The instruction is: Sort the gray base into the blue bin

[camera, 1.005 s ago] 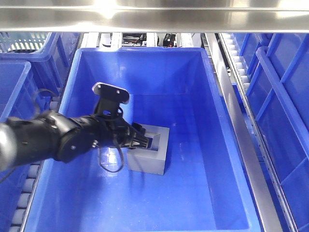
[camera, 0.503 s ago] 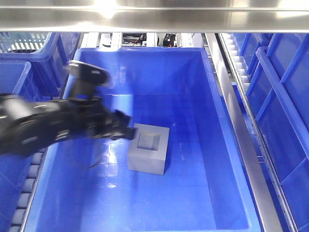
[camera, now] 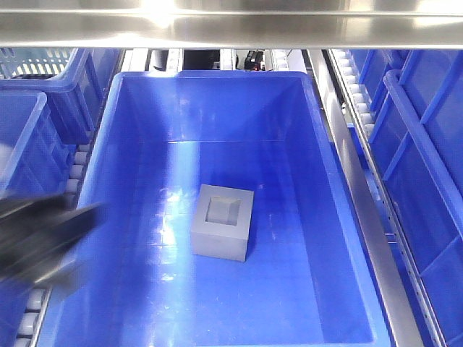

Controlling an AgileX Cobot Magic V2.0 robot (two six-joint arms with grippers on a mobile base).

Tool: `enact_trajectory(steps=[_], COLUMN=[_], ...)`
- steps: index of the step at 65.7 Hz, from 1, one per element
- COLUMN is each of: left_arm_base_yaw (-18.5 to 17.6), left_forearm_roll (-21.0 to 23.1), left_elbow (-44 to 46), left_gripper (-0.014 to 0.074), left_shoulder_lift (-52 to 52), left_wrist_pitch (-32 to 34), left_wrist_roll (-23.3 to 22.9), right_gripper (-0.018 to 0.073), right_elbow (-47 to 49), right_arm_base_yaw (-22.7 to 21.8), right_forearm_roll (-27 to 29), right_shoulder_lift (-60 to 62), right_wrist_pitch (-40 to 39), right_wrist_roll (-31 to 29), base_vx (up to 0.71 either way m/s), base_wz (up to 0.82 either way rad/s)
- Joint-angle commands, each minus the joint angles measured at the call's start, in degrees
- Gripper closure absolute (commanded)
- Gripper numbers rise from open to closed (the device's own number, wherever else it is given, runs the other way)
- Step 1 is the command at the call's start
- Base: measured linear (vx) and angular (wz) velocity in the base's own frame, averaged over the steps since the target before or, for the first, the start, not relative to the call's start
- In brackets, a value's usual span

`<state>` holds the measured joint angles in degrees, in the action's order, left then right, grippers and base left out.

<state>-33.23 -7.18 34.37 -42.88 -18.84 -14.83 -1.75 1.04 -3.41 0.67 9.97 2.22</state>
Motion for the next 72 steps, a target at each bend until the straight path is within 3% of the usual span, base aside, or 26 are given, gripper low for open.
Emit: enact_trajectory(steps=[1,29,39,50,72], left_arm_base_yaw=[-0.04,-0.04,-0.04,-0.04,-0.04], left_forearm_roll=[0.41,-0.36,0.03,-0.03,0.36], left_elbow=[-1.48,-6.48,-6.74,-8.83,-10.57], left_gripper=[0.0294,0.0294,0.0361,0.0604,0.0603], left_shoulder_lift=[8.07,43.32,44.14,44.24,44.24], left_wrist_pitch=[1.27,-13.60,-16.05,-12.99,-13.43], left_wrist_roll=[-0.66,0.22,2.82,2.82,2.76], right_gripper=[0.0568,0.0568,0.0568,0.0568,0.0568], right_elbow=[-0.83,-0.83,-0.83,-0.83,-0.83], right_arm_base_yaw=[-0.26,-0.26,-0.26,-0.26,-0.26], right_forearm_roll=[-0.35,-0.35,-0.35,-0.35,-0.35], right_shoulder_lift=[0.66,0.66,0.66,0.66,0.66], right_wrist_pitch=[-4.28,-4.28,-4.28,-4.28,-4.28], right_wrist_roll=[-0.31,-0.31,-0.31,-0.31,-0.31], base_vx=[0.00,0.00,0.00,0.00,0.00], base_wz=[0.00,0.00,0.00,0.00,0.00])
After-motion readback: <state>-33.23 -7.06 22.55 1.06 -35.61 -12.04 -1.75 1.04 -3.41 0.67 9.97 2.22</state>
